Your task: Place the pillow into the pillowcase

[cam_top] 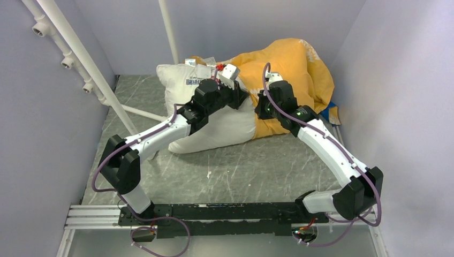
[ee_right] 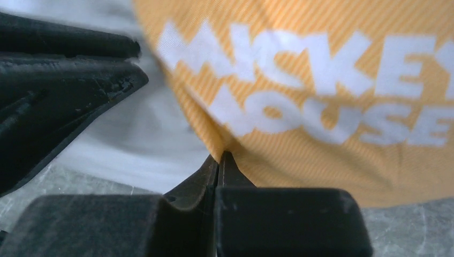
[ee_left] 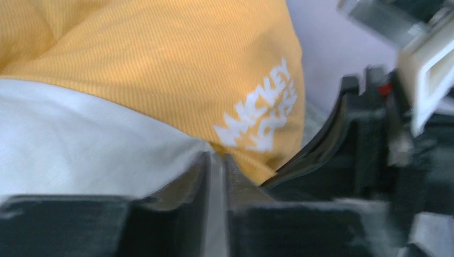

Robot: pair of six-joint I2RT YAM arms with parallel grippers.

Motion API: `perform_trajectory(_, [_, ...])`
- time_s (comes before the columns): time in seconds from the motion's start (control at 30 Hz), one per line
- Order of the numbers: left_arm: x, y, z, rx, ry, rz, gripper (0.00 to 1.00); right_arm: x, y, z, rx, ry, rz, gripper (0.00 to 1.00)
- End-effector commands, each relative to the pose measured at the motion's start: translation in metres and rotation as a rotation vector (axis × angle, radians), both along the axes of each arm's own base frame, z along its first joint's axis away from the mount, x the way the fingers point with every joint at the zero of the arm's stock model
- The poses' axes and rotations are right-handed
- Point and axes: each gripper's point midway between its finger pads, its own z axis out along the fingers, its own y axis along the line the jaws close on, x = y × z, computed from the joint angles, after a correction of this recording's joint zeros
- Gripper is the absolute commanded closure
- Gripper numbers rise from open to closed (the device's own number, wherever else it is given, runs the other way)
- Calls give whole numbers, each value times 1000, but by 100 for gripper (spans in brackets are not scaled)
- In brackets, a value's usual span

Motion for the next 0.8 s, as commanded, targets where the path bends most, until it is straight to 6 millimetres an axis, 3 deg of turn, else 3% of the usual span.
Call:
perform_trajectory(0.0, [-2, 16, 35, 6, -85, 33, 58, -4, -6, 55, 70, -136, -22, 100])
perform_trajectory(0.03, [-1, 22, 33, 25, -75, 49, 35, -8, -4, 62, 90, -146, -4, 100])
perform_trajectory(0.07, [0, 31, 34, 37, -66, 80, 18, -13, 0, 70, 115, -163, 25, 100])
perform_trajectory(0.13, [1, 53, 35, 74, -46, 150, 2, -19, 4, 82, 146, -181, 57, 100])
perform_trajectory(0.33, [-5, 140, 28, 213, 114, 258, 1, -21, 14, 99, 183, -180, 121, 100])
perform_trajectory(0.43, [-2, 193, 1, 226, 290, 345, 1, -12, 19, 103, 238, -169, 148, 100])
perform_trajectory(0.53, [2, 232, -33, 194, 484, 408, 1, -1, 28, 105, 303, -146, 186, 100])
perform_trajectory(0.63, [5, 245, -66, 121, 672, 376, 1, 7, 33, 103, 326, -112, 212, 100])
perform_trajectory(0.77, [13, 237, -98, -14, 817, 221, 1, 19, 33, 97, 353, -69, 223, 100])
